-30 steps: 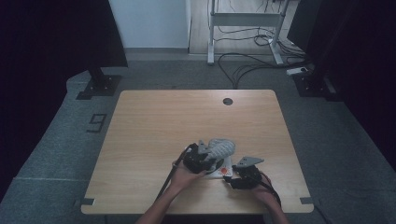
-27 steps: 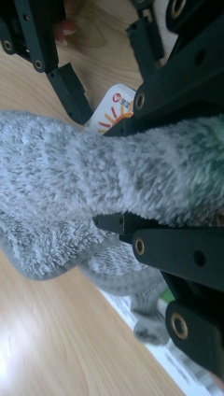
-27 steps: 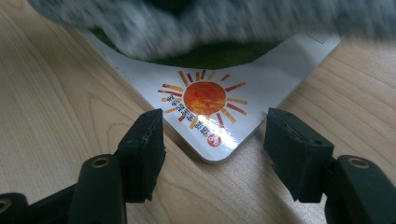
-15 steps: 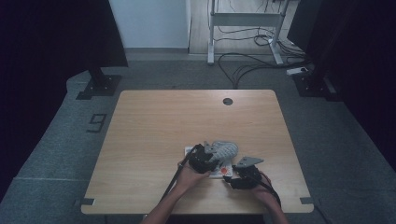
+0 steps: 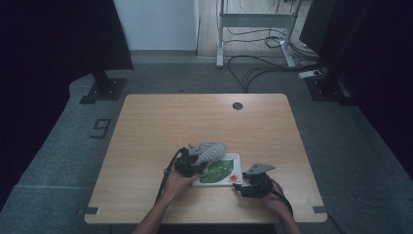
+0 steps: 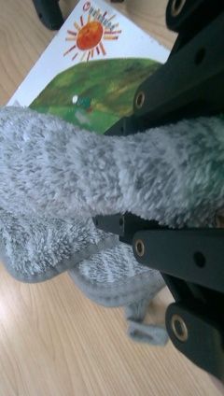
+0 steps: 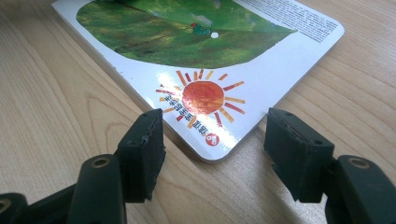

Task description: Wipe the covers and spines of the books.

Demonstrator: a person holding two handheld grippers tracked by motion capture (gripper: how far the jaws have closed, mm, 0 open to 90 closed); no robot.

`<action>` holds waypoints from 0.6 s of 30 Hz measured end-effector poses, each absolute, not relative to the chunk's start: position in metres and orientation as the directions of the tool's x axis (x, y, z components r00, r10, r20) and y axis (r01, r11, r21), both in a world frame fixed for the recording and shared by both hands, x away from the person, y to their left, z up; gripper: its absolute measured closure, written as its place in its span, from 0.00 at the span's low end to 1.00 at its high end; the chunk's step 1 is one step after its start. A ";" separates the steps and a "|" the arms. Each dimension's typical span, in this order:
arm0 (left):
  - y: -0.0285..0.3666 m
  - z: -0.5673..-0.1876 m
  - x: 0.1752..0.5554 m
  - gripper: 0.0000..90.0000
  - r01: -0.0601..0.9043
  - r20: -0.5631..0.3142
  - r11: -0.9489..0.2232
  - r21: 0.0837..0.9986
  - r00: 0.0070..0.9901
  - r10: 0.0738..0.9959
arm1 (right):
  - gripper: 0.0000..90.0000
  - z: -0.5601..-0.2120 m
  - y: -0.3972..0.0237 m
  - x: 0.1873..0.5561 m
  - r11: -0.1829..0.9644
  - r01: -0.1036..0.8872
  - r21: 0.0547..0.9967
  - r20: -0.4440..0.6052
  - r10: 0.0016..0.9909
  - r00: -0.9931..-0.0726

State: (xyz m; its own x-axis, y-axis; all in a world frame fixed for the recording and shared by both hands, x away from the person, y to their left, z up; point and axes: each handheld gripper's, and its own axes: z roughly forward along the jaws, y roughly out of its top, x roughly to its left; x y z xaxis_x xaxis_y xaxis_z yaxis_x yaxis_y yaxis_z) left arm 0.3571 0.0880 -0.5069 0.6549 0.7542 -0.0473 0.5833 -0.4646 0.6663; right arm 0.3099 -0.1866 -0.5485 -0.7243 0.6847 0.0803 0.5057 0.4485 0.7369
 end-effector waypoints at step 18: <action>0.000 -0.507 0.351 0.74 0.499 0.003 -0.593 0.632 0.764 0.646 | 0.40 -0.549 -0.187 0.310 0.453 0.501 0.738 0.077 0.680 -0.729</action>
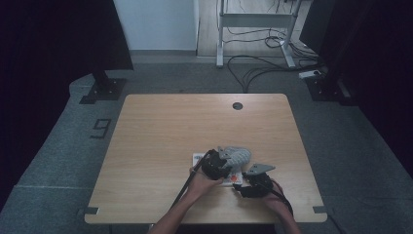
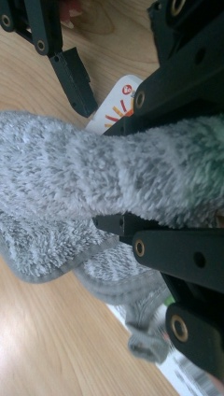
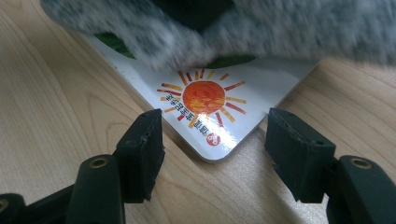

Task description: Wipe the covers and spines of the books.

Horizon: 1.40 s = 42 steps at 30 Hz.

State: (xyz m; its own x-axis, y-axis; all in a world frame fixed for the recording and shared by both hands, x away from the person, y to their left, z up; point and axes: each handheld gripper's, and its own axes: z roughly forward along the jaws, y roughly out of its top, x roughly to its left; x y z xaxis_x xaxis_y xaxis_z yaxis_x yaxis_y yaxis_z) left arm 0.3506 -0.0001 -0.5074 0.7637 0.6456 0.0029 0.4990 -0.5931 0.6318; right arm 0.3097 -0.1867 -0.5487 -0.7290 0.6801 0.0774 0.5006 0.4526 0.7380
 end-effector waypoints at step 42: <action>-0.004 -0.504 0.338 0.74 0.467 0.017 -0.614 0.636 0.787 0.616 | 0.38 -0.549 -0.187 0.310 0.452 0.499 0.740 0.071 0.685 -0.725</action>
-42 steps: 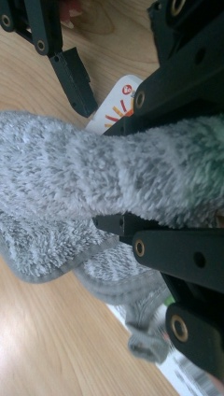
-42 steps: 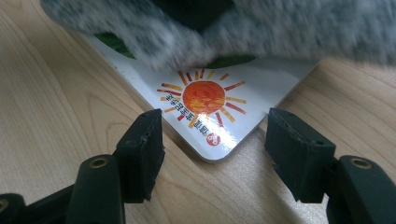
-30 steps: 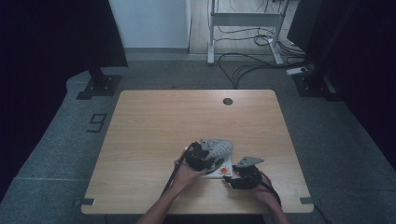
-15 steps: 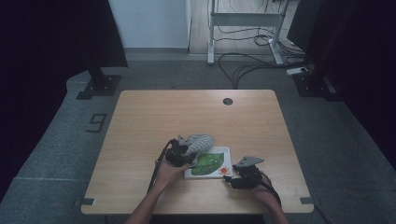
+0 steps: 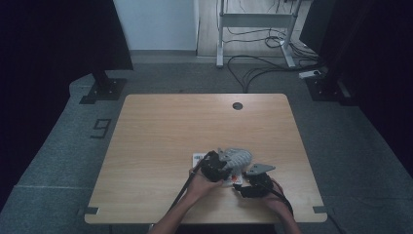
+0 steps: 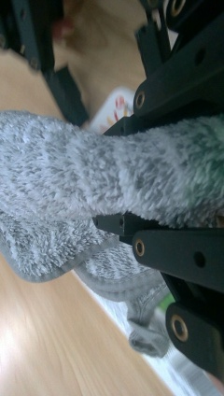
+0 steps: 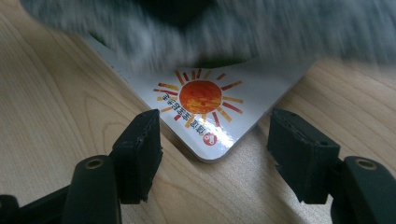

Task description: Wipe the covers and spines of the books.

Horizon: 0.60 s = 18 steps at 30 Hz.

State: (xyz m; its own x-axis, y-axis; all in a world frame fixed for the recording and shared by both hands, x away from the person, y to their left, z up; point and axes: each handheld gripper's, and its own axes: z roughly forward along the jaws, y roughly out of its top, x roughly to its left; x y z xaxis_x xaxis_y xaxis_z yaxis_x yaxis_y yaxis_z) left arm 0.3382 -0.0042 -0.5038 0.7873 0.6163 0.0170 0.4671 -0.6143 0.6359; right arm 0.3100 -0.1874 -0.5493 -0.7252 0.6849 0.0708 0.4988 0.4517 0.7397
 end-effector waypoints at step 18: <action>0.050 -0.509 0.334 0.74 0.539 -0.029 -0.530 0.654 0.719 0.695 | 0.38 -0.549 -0.189 0.310 0.449 0.503 0.739 0.077 0.685 -0.724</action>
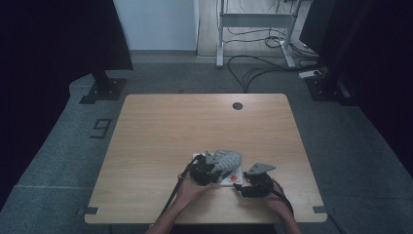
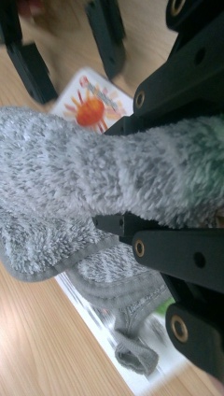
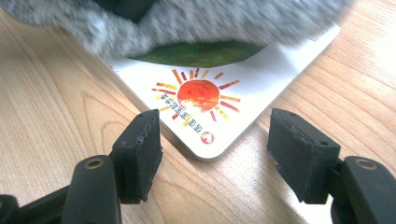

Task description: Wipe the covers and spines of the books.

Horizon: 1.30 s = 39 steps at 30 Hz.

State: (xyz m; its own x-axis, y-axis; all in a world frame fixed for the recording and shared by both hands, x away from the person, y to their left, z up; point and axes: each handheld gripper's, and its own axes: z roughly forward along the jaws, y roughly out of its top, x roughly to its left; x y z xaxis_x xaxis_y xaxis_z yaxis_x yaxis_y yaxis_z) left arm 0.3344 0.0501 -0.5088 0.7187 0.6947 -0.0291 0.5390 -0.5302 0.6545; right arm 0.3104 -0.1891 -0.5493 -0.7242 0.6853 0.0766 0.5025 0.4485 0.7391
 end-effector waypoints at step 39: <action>0.185 -0.475 0.378 0.75 0.610 -0.034 -0.306 0.731 0.480 0.876 | 0.36 -0.550 -0.189 0.310 0.457 0.489 0.743 0.063 0.679 -0.731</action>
